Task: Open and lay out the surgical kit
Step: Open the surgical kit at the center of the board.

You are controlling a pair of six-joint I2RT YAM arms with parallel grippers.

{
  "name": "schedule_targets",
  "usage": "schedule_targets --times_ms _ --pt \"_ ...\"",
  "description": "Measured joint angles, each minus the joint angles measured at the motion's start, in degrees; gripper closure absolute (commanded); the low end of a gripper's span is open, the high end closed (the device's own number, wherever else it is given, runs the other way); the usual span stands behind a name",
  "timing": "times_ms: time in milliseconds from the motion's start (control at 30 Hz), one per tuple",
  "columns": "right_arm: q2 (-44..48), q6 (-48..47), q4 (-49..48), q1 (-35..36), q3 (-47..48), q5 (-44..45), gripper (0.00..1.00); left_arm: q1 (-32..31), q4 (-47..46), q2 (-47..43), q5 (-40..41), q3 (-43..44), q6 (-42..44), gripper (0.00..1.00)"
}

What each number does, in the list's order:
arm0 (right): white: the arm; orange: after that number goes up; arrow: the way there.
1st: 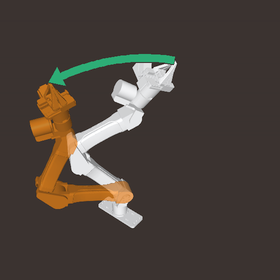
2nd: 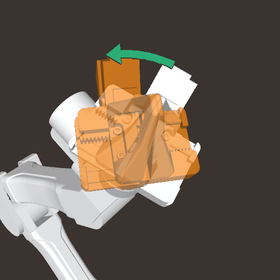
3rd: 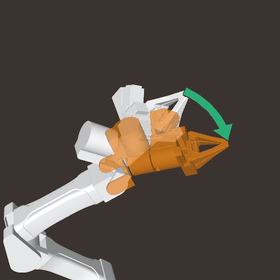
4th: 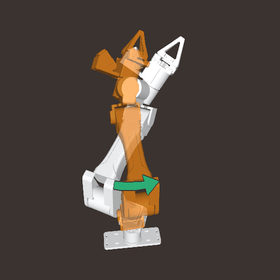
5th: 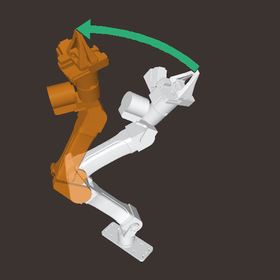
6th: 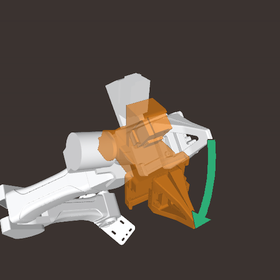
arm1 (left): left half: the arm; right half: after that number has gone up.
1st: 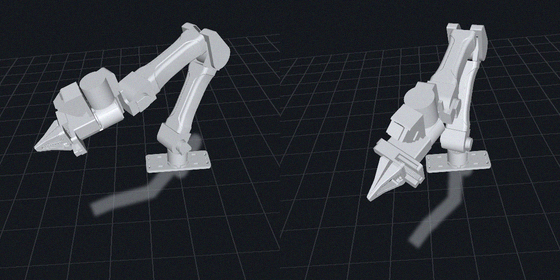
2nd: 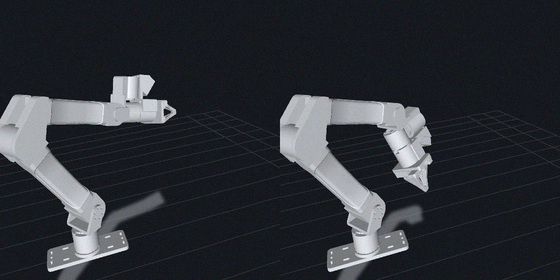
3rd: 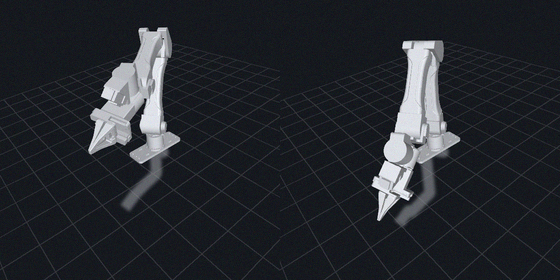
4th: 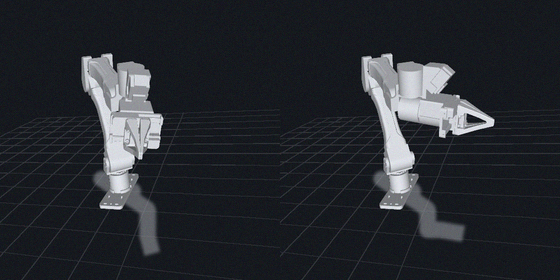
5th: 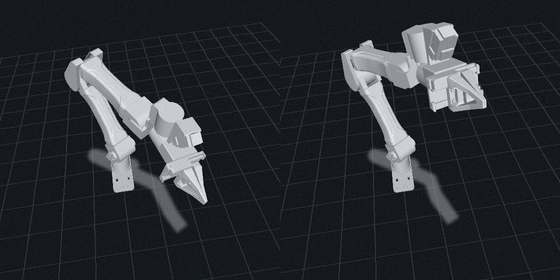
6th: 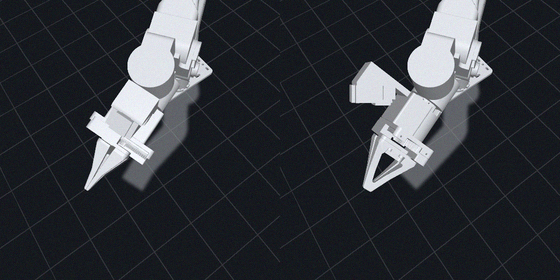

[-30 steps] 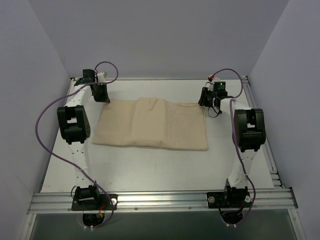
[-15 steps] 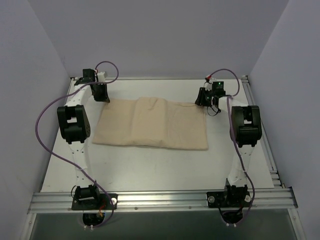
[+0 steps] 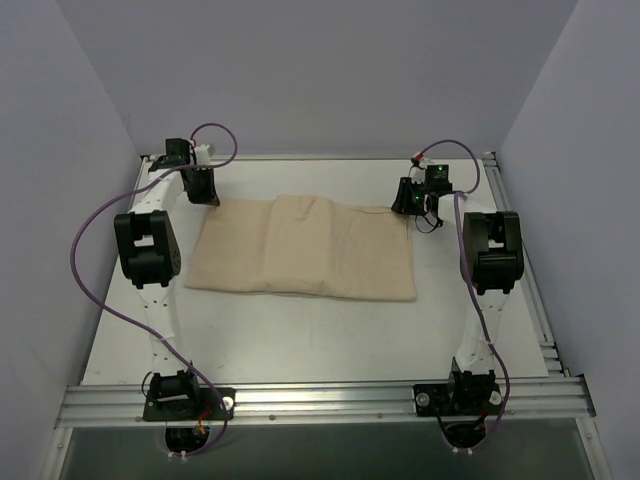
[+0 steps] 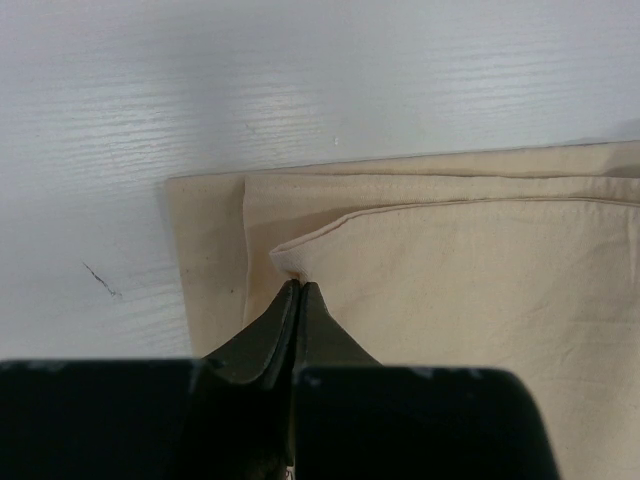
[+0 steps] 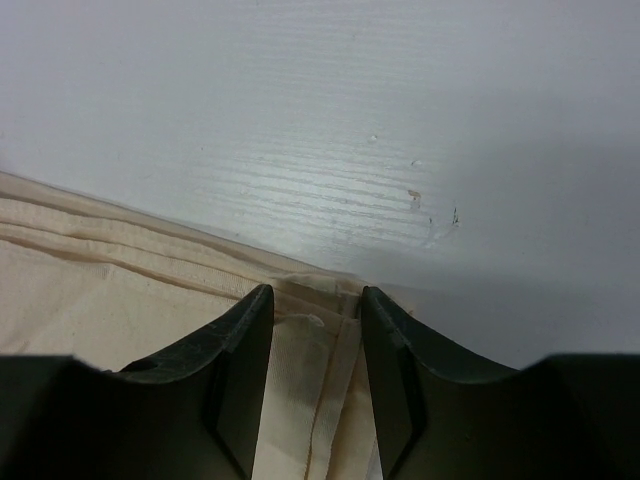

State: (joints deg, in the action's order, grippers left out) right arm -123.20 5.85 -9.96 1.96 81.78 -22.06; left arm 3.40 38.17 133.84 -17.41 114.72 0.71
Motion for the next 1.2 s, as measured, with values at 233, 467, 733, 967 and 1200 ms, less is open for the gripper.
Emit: schedule_targets --times_ms 233,467,733,967,1200 --pt "0.2 0.0 0.1 0.0 -0.1 0.0 0.61 0.0 0.0 0.0 0.0 0.0 0.0 0.98" --pt "2.2 0.0 1.8 0.0 -1.6 0.3 0.55 0.0 0.0 0.0 0.0 0.0 0.0 0.98" --pt "2.9 0.3 2.1 0.0 -2.1 -0.2 0.57 0.0 0.0 0.0 0.0 0.0 0.0 0.98" --pt "2.2 1.1 1.1 0.0 -2.6 -1.6 0.69 0.0 0.0 0.0 0.0 0.0 0.0 0.98" --pt "1.4 1.8 -0.3 0.0 -2.6 -3.5 1.00 0.0 0.1 0.0 0.0 0.0 0.0 0.98"
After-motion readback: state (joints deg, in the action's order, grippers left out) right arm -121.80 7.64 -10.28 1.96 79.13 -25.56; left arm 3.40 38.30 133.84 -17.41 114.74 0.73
